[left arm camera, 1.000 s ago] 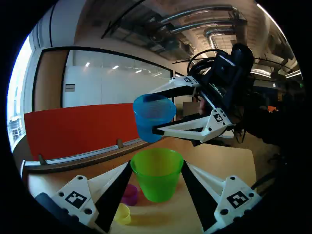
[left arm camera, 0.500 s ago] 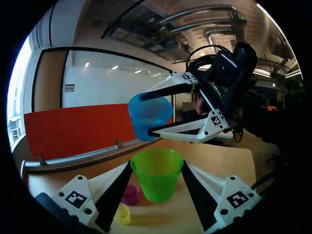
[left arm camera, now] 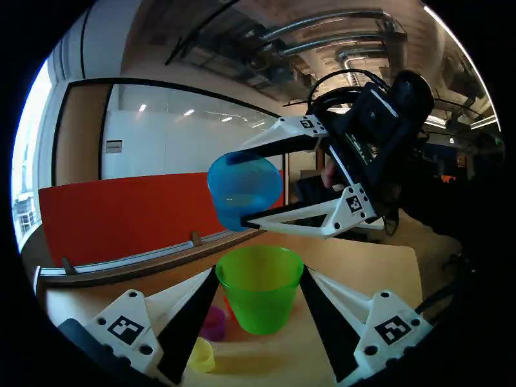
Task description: Pour water
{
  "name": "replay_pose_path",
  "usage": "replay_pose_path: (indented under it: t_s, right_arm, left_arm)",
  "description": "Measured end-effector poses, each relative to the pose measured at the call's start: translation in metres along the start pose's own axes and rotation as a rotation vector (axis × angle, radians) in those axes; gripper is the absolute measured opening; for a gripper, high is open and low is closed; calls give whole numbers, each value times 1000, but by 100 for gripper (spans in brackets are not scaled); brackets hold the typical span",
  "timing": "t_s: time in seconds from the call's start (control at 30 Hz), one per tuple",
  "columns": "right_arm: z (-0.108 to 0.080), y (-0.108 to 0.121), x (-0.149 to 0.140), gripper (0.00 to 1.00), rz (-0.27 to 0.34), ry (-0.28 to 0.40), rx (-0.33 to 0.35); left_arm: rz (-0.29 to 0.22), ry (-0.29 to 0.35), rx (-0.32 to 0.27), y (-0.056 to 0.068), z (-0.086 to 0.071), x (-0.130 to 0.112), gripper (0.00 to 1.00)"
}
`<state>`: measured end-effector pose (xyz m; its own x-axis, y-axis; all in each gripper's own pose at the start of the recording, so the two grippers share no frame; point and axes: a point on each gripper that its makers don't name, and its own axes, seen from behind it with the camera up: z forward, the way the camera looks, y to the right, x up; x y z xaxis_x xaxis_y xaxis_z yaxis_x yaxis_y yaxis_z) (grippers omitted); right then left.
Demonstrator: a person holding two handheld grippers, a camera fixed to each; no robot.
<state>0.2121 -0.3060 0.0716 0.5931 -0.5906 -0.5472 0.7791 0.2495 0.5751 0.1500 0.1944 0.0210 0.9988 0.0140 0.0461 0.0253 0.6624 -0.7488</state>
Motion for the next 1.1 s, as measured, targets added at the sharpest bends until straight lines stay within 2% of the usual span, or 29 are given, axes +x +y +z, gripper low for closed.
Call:
replay_pose_path:
  t_s: [1.1]
  right_arm:
    - [-2, 9, 12, 93, -157, -7, -11]
  left_arm:
    - [4, 10, -4, 2, 2, 4, 89]
